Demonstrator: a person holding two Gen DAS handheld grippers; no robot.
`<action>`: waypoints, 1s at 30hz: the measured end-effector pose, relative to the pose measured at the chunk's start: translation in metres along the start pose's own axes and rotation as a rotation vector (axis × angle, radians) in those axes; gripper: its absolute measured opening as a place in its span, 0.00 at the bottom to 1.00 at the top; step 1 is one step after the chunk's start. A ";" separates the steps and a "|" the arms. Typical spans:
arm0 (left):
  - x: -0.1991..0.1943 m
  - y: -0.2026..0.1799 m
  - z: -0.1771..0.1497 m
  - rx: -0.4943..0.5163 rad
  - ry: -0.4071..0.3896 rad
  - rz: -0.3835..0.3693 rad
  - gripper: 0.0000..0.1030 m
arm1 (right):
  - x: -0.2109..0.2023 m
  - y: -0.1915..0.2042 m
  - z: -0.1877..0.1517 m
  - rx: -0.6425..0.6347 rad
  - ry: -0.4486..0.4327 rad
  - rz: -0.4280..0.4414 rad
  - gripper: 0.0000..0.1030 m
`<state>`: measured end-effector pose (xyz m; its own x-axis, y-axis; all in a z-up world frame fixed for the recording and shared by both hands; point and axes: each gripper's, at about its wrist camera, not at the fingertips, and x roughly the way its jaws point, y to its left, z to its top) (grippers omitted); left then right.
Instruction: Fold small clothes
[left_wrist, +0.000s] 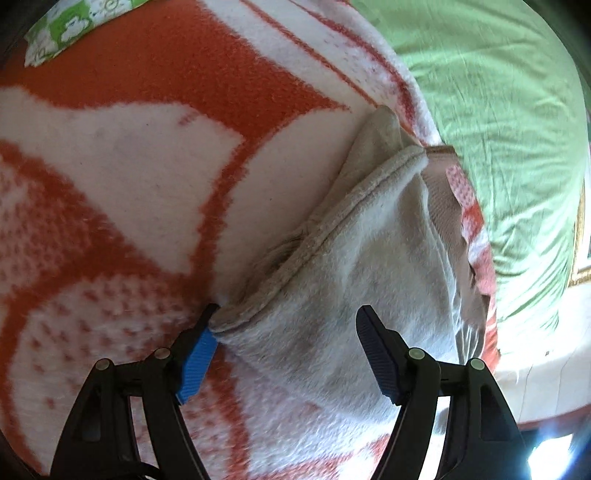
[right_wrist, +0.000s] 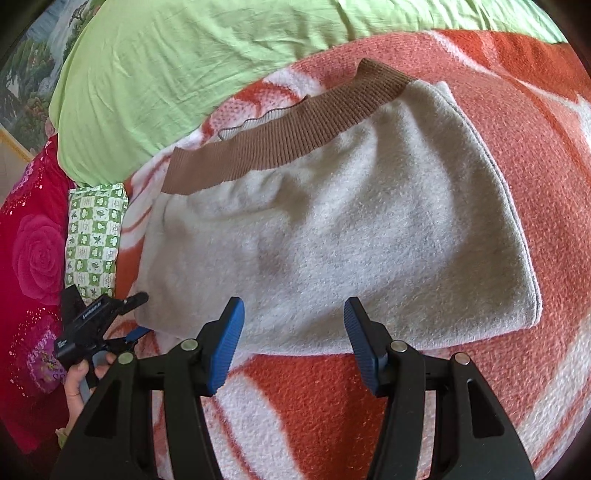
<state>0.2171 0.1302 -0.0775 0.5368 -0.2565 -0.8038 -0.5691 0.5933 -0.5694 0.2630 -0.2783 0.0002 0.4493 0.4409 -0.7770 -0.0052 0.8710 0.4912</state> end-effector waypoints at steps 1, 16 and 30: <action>0.002 -0.002 0.000 -0.006 -0.003 -0.001 0.60 | 0.000 0.000 0.000 0.001 -0.001 0.000 0.56; -0.023 -0.114 -0.023 0.375 -0.050 -0.175 0.15 | -0.003 0.006 0.035 0.016 -0.036 0.083 0.56; 0.055 -0.181 -0.087 0.559 0.175 -0.248 0.14 | 0.078 0.017 0.108 -0.008 0.138 0.345 0.79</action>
<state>0.2948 -0.0578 -0.0338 0.4746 -0.5301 -0.7026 -0.0043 0.7969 -0.6041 0.3942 -0.2523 -0.0096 0.2949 0.7332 -0.6127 -0.1425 0.6678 0.7306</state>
